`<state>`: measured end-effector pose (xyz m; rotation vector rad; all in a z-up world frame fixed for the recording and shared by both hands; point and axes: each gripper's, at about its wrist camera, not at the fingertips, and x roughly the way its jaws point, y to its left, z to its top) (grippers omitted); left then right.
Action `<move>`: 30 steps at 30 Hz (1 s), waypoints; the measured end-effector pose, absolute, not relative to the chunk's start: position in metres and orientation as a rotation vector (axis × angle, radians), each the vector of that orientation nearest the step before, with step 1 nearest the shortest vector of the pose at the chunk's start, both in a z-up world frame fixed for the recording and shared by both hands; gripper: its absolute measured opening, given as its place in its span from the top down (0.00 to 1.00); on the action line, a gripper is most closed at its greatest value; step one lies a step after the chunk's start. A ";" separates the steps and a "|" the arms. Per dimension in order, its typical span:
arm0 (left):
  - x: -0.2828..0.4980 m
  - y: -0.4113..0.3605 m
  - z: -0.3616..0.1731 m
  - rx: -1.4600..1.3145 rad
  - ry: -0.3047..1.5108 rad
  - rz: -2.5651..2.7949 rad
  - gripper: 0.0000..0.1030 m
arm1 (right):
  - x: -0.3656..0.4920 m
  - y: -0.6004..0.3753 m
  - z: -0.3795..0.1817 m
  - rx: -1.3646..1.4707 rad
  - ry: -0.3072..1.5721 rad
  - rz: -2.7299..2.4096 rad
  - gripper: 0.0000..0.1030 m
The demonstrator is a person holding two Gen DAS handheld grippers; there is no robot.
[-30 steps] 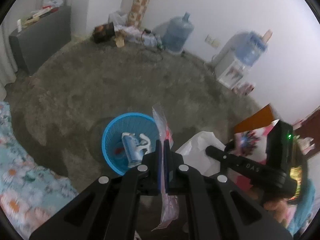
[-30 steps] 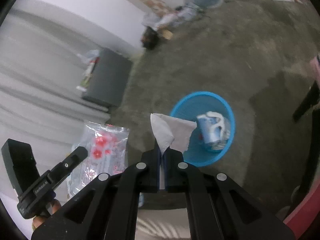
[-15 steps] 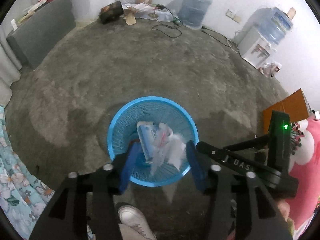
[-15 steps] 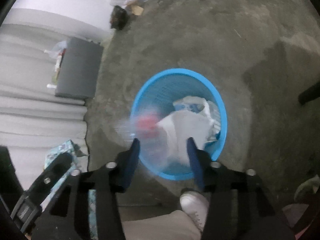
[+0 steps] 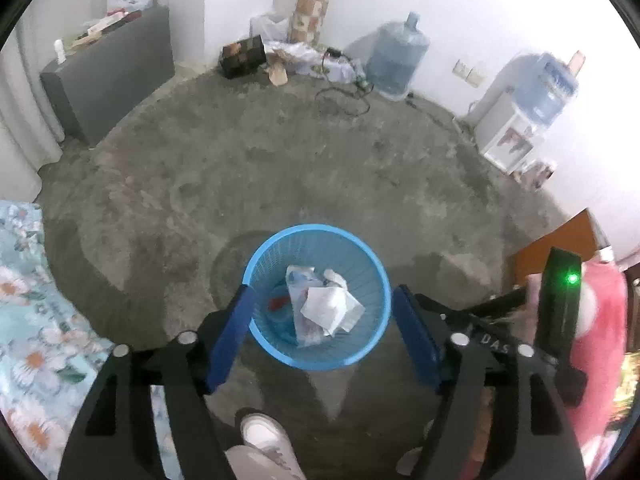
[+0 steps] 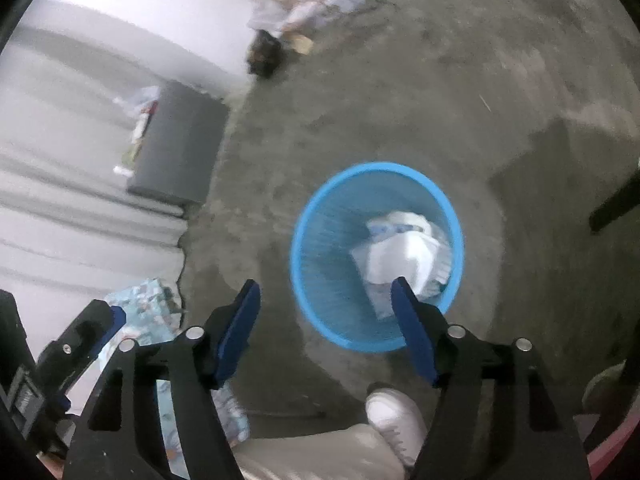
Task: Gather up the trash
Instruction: 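Move both tools back to the trash pile on the bed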
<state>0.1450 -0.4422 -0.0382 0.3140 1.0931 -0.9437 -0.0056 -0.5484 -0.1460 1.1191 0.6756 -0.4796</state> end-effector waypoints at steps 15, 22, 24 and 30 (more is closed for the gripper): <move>0.131 -0.230 0.086 0.164 0.913 -0.905 0.07 | 0.016 -0.418 -0.006 0.757 0.582 -0.211 0.17; 0.121 -0.113 0.115 0.053 0.772 -0.807 0.06 | 0.034 -0.360 0.027 0.604 0.601 -0.090 0.16; 0.118 -0.080 0.121 0.030 0.733 -0.773 0.06 | 0.040 -0.343 0.036 0.564 0.613 -0.054 0.16; 0.113 0.011 0.127 -0.052 0.661 -0.633 0.06 | 0.059 -0.300 0.048 0.485 0.638 0.042 0.16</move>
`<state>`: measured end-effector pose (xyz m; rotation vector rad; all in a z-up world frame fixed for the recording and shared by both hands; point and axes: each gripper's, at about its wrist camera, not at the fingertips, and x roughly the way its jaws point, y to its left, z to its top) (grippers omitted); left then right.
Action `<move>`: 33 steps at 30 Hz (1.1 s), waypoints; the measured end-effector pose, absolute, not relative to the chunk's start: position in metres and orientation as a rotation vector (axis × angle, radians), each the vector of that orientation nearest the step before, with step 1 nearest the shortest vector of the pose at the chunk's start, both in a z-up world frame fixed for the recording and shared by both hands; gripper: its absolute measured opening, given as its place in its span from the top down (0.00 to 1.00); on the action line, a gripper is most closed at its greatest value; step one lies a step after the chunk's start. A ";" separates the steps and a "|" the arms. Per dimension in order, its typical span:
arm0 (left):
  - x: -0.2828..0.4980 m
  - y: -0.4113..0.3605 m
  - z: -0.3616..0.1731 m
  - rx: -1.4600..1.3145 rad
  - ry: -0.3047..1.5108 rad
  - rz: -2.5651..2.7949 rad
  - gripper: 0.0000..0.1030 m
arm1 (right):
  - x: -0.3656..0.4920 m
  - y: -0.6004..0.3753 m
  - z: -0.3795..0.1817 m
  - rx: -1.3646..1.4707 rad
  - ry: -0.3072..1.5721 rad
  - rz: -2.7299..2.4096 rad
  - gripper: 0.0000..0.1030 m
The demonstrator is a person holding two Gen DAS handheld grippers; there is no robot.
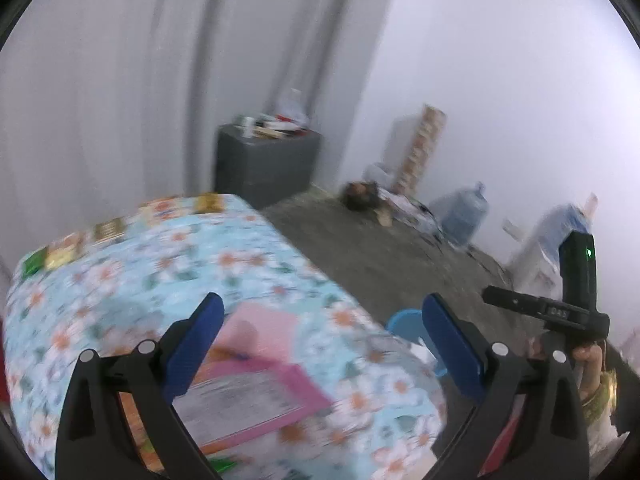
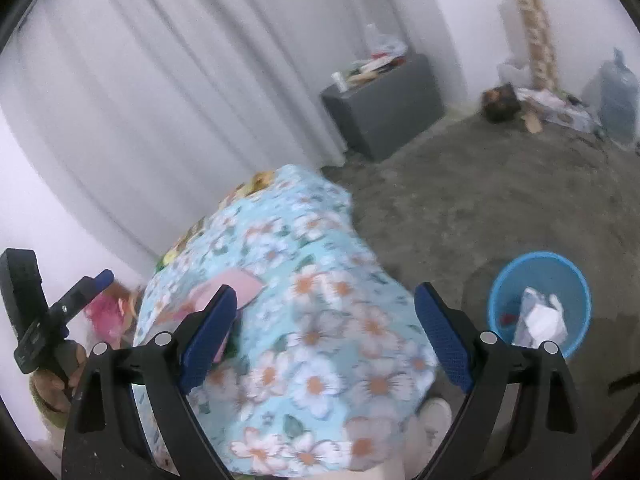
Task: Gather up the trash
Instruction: 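Move both tools back to the trash pile on the bed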
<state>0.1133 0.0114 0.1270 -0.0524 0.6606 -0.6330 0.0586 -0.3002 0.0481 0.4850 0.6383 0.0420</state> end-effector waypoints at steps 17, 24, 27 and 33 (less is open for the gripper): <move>0.095 0.151 0.075 -0.291 0.676 -0.490 0.06 | 0.142 -0.200 0.025 0.554 0.837 0.314 0.16; 0.099 0.171 0.050 -0.443 0.725 -0.599 0.06 | 0.176 -0.193 0.000 0.718 0.912 0.350 0.16; 0.107 0.179 0.037 -0.519 0.752 -0.600 0.06 | 0.189 -0.193 -0.010 0.774 0.933 0.354 0.16; 0.130 0.197 0.006 -0.740 0.840 -0.635 0.17 | 0.212 -0.194 -0.029 0.881 0.970 0.385 0.16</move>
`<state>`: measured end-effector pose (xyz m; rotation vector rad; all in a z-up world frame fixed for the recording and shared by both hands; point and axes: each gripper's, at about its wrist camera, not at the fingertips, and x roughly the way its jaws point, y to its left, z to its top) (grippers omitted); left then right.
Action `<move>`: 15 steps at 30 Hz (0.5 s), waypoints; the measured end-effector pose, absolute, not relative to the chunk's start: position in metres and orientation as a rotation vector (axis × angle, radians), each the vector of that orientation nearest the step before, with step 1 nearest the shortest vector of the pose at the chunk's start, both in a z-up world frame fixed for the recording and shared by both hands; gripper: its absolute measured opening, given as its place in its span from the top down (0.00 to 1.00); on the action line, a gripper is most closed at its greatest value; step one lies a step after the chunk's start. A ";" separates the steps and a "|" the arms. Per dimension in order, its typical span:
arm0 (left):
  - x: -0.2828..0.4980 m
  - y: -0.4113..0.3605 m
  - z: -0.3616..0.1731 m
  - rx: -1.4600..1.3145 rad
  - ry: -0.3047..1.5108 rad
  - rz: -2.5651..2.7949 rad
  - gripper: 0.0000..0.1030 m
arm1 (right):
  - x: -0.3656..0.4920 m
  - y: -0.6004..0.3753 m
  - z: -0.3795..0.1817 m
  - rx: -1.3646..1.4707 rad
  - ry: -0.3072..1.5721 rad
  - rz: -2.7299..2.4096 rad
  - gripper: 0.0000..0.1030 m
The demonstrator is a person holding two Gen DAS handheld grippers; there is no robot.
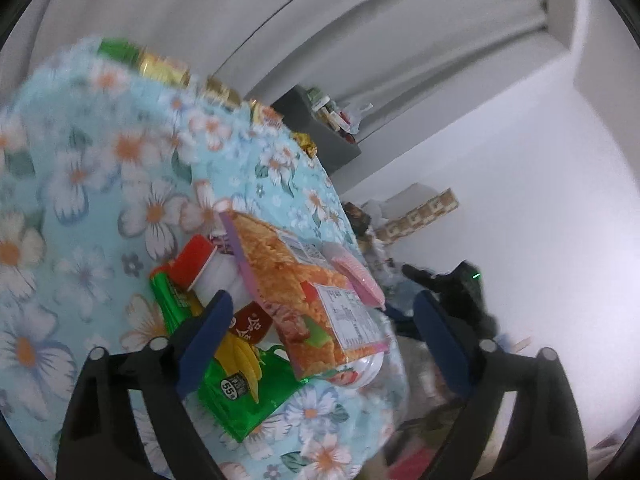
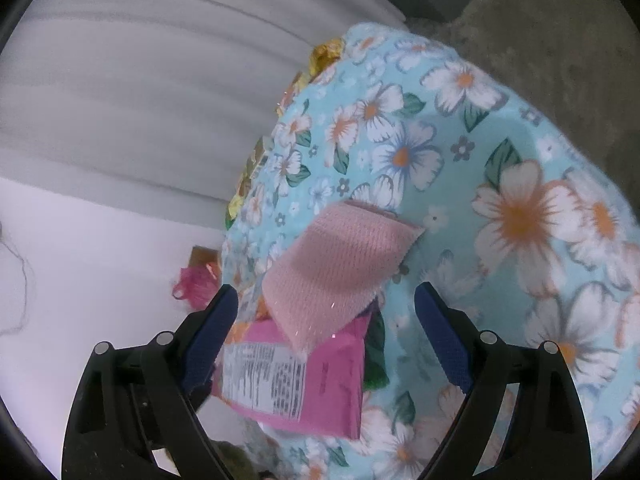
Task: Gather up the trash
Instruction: 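Grasp an orange snack bag with the left tool while the right tool grasps a pink mesh bag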
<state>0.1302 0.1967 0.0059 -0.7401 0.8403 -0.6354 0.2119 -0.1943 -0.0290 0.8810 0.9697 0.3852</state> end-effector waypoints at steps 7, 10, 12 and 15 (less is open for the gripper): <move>0.149 0.209 -0.023 -0.913 0.921 -0.635 0.25 | 0.230 -0.194 -0.050 0.984 1.002 0.412 0.19; 0.151 0.207 -0.028 -0.981 0.938 -0.701 0.27 | 0.233 -0.193 -0.055 1.005 1.007 0.420 0.21; 0.152 0.206 -0.029 -1.011 0.935 -0.736 0.28 | 0.234 -0.194 -0.056 1.015 1.005 0.423 0.22; 0.151 0.206 -0.028 -1.075 0.916 -0.801 0.29 | 0.235 -0.195 -0.058 1.029 1.006 0.425 0.24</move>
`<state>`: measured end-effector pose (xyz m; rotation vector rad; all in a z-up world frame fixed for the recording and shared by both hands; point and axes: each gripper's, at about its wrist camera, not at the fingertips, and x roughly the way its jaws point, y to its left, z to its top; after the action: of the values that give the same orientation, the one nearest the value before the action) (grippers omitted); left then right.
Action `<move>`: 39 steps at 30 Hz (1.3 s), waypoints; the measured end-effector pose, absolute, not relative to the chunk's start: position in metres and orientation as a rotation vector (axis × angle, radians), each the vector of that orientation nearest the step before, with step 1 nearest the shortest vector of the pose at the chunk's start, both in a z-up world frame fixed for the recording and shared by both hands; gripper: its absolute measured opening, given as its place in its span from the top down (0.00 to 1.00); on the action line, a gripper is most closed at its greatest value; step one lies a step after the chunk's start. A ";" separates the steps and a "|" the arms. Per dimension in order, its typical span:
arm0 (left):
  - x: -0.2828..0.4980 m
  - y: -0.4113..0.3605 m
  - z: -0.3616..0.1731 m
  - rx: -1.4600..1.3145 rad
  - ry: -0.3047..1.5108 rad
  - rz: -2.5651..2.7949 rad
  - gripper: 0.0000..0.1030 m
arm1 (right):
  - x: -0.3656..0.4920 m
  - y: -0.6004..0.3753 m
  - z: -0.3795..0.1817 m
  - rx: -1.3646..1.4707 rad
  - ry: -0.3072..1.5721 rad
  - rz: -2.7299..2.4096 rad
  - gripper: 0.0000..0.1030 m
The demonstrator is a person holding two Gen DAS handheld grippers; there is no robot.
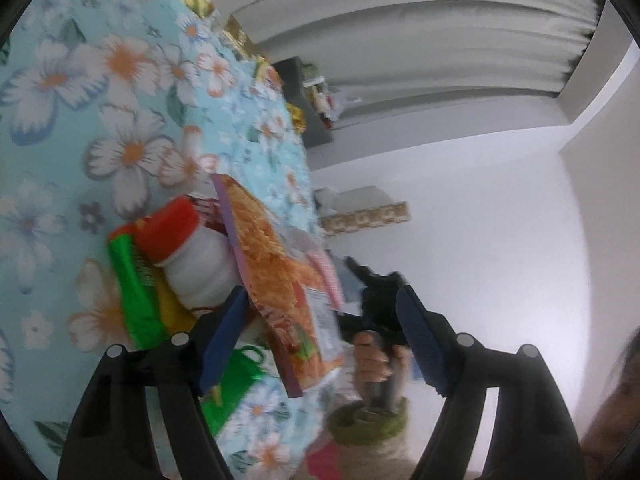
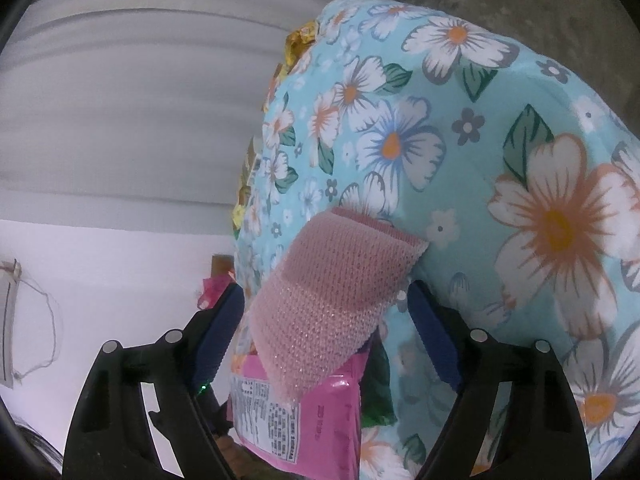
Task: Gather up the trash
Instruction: 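Grasp an orange snack bag with the left tool while the right tool grasps a pink mesh bag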
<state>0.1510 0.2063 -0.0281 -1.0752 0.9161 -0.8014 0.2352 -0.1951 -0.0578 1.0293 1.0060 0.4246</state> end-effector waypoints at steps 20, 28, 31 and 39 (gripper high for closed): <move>0.152 0.171 -0.030 -1.048 0.963 -0.855 0.65 | 0.241 -0.203 -0.082 1.136 1.032 0.437 0.52; 0.147 0.165 -0.029 -0.979 0.951 -0.842 0.83 | 0.235 -0.214 -0.090 1.214 1.017 0.453 0.65; 0.144 0.169 -0.024 -0.990 0.920 -0.864 0.85 | 0.231 -0.219 -0.090 1.243 1.000 0.469 0.68; 0.140 0.179 -0.007 -1.034 0.822 -0.914 0.90 | 0.215 -0.226 -0.075 1.290 0.909 0.520 0.72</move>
<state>0.1404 0.1795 -0.0074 -1.0335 0.8222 -0.9137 0.2151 -0.2259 -0.0752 1.2896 0.9089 0.5199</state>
